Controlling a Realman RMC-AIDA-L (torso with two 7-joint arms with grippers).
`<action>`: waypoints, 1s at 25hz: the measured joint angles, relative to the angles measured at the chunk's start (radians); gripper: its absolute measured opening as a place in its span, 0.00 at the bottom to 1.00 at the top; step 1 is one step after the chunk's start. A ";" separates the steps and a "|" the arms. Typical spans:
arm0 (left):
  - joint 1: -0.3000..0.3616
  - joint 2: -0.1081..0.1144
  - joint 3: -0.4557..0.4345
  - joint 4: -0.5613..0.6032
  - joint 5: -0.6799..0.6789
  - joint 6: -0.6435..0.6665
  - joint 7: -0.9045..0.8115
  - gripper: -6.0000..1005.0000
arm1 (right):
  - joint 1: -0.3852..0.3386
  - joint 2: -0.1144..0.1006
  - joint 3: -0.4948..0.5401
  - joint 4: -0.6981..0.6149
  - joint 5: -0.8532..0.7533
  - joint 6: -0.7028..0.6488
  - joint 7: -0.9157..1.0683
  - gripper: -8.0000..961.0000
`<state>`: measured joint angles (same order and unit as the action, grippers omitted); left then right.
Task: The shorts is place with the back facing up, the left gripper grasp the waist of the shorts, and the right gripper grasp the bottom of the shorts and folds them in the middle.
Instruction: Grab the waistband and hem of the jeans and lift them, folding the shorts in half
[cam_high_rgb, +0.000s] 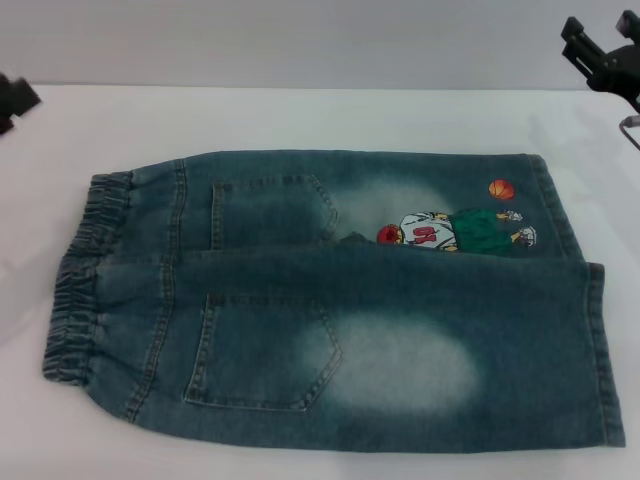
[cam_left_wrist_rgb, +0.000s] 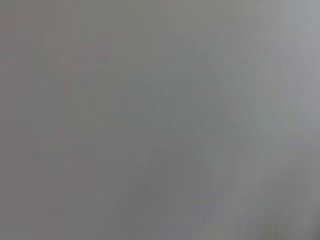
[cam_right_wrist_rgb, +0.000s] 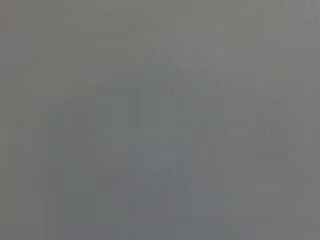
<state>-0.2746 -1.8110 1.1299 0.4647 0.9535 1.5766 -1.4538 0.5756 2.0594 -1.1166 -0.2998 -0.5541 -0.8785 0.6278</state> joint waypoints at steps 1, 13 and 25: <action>0.001 0.004 -0.013 0.040 0.052 0.015 -0.048 0.72 | -0.001 0.001 0.000 0.001 0.000 0.001 0.000 0.77; -0.053 0.017 -0.282 0.260 0.509 0.212 -0.474 0.71 | 0.013 0.002 -0.001 0.016 -0.001 0.007 -0.009 0.76; -0.122 0.010 -0.372 0.303 0.902 0.210 -0.715 0.70 | 0.012 0.004 0.000 0.017 -0.004 0.029 -0.058 0.76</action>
<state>-0.3967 -1.8008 0.7578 0.7679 1.8558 1.7870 -2.1691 0.5873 2.0632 -1.1171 -0.2832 -0.5584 -0.8495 0.5696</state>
